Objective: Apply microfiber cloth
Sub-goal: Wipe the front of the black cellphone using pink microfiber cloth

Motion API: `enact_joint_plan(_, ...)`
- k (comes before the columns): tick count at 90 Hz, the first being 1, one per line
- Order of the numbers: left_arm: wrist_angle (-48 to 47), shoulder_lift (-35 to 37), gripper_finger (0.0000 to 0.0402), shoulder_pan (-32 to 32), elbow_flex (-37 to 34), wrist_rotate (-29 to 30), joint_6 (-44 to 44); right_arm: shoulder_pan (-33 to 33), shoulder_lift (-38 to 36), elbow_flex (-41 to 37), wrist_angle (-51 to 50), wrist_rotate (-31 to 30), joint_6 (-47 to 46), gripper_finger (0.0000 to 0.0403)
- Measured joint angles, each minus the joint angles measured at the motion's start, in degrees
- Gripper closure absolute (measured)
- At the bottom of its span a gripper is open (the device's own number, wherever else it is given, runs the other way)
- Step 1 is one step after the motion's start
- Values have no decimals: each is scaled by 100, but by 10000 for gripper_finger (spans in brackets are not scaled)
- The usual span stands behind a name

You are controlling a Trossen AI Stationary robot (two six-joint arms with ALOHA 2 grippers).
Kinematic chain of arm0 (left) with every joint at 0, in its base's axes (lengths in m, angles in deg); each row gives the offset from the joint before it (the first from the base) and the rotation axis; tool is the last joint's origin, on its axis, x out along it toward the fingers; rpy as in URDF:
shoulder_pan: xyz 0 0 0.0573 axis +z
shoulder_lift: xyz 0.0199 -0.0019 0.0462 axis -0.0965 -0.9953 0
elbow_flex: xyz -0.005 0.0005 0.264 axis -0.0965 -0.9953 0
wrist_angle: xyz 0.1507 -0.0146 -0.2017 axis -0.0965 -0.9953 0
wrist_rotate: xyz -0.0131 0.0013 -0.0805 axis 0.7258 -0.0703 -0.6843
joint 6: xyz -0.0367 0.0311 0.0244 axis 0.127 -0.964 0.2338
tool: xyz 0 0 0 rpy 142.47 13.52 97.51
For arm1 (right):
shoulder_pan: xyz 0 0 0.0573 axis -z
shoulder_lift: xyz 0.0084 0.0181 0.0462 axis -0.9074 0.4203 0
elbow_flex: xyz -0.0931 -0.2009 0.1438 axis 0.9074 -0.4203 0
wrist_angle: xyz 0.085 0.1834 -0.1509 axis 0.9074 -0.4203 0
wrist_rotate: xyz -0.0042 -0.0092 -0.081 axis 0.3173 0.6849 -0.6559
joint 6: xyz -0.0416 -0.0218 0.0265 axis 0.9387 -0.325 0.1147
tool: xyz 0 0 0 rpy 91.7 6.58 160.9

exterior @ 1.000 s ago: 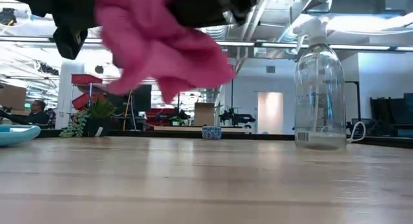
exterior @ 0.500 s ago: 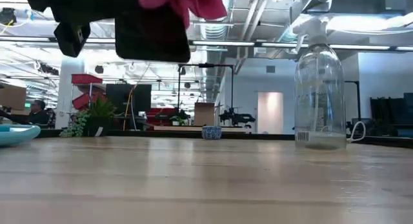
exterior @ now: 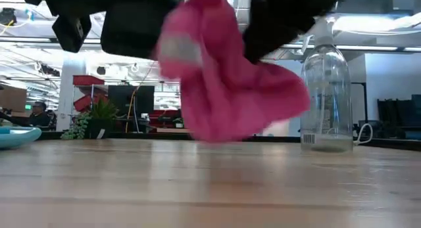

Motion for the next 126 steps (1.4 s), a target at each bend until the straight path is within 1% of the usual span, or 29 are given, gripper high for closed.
enact_joint_plan(10,-1,2,389,-5,65,81,-137,-192,-76,-2,-120,50,54,403)
enact_joint_plan(19,-4,2,389,-5,67,136,-136,-352,-140,116,77,347,215,403)
enact_joint_plan(25,8,2,389,40,67,178,-135,-422,-109,214,240,372,241,403)
enact_joint_plan(35,31,2,389,65,67,185,-131,-330,-12,236,1226,349,589,403)
enact_joint_plan(46,78,2,389,65,67,198,-145,-77,62,243,2132,-2,774,403)
enact_joint_plan(50,142,2,389,63,65,206,-194,28,86,249,2296,-168,776,403)
enact_joint_plan(58,141,2,389,67,77,268,-318,187,112,245,2212,-247,679,403)
enact_joint_plan(66,112,2,389,41,129,373,-429,255,114,256,1842,-339,345,403)
enact_joint_plan(74,83,2,389,41,142,387,-474,168,113,251,1229,-939,21,403)
enact_joint_plan(82,132,2,389,16,174,145,-407,59,22,234,675,-1556,-310,403)
enact_joint_plan(90,90,2,389,-7,183,68,-384,-9,-181,234,93,-1909,-689,403)
enact_joint_plan(97,63,2,389,-33,177,145,-392,-68,-302,238,-371,-1881,-993,403)
enact_joint_plan(107,22,2,389,-51,175,161,-391,-88,-295,236,-670,-1526,-1234,403)
enact_joint_plan(114,7,2,389,-47,174,168,-391,-44,-203,236,-399,-1475,-1268,403)
enact_joint_plan(126,-12,2,389,-44,170,187,-384,-57,-47,221,271,-1427,-751,403)
